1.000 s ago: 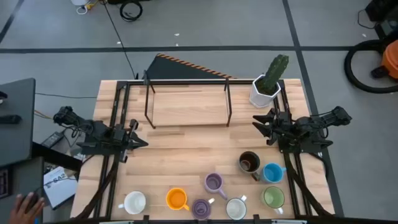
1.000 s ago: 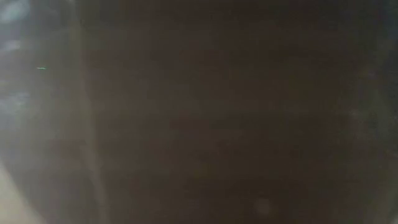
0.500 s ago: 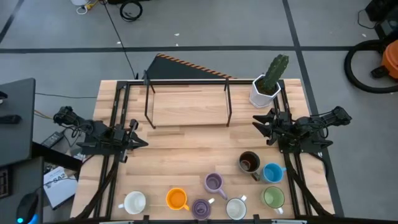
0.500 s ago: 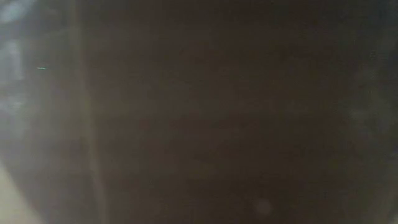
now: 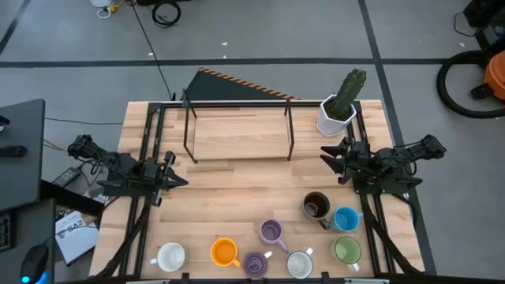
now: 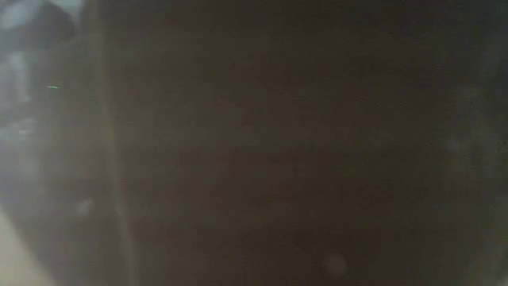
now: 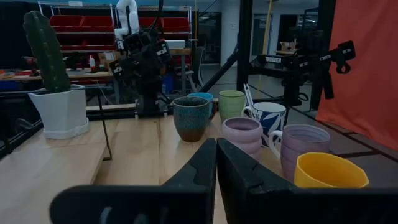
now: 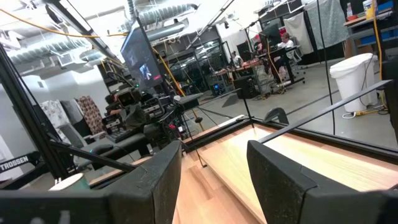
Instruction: Place coffee mugs
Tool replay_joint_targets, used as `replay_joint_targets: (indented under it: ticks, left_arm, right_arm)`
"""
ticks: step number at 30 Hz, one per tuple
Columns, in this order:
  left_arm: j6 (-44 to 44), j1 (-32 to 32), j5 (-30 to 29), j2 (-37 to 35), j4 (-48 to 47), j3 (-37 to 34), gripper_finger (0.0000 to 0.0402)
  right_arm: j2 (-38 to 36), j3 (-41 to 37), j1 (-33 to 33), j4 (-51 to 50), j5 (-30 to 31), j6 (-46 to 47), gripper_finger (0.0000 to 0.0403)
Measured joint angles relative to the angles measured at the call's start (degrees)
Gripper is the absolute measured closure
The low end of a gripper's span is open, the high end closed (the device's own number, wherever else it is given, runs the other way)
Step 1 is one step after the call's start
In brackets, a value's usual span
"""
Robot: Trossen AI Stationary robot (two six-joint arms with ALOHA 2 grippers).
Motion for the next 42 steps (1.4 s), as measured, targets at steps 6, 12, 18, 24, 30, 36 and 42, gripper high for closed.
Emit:
replay_joint_targets:
  ticks: [6, 12, 18, 24, 30, 36, 42]
  left_arm:
    - [0.0, 0.0, 0.01, 0.0, 0.01, -0.02, 0.0383]
    - [0.0, -0.02, -0.01, 0.0, 0.01, -0.01, 0.0383]
    - [0.0, -0.01, -0.01, 0.0, -0.01, 0.0, 0.0383]
    - [0.0, 0.0, -0.01, 0.0, 0.04, -0.02, 0.0383]
    - [-3.3, -0.01, -0.02, 0.02, 2.65, -0.01, 0.0383]
    - [-6.03, 0.0, -0.01, 0.0, 7.55, 0.0, 0.0383]
    - [-6.52, 0.0, -0.5, 0.02, 10.05, 0.0, 0.0383]
  right_arm:
    - [0.0, 0.01, 0.0, 0.01, 0.0, 0.0, 0.0213]
    - [-0.01, 0.01, 0.0, 0.01, 0.0, 0.0, 0.0213]
    - [-0.01, 0.01, -0.01, -0.01, 0.0, 0.0, 0.0213]
    - [-0.01, 0.01, 0.0, 0.0, 0.0, 0.01, 0.0213]
    - [-0.01, 0.01, 0.0, 0.01, 0.01, -0.01, 0.0213]
    - [0.0, 0.01, -0.01, 1.18, -0.17, 0.0, 0.0213]
    - [0.0, -0.01, 0.0, 3.97, 1.56, 0.01, 0.0213]
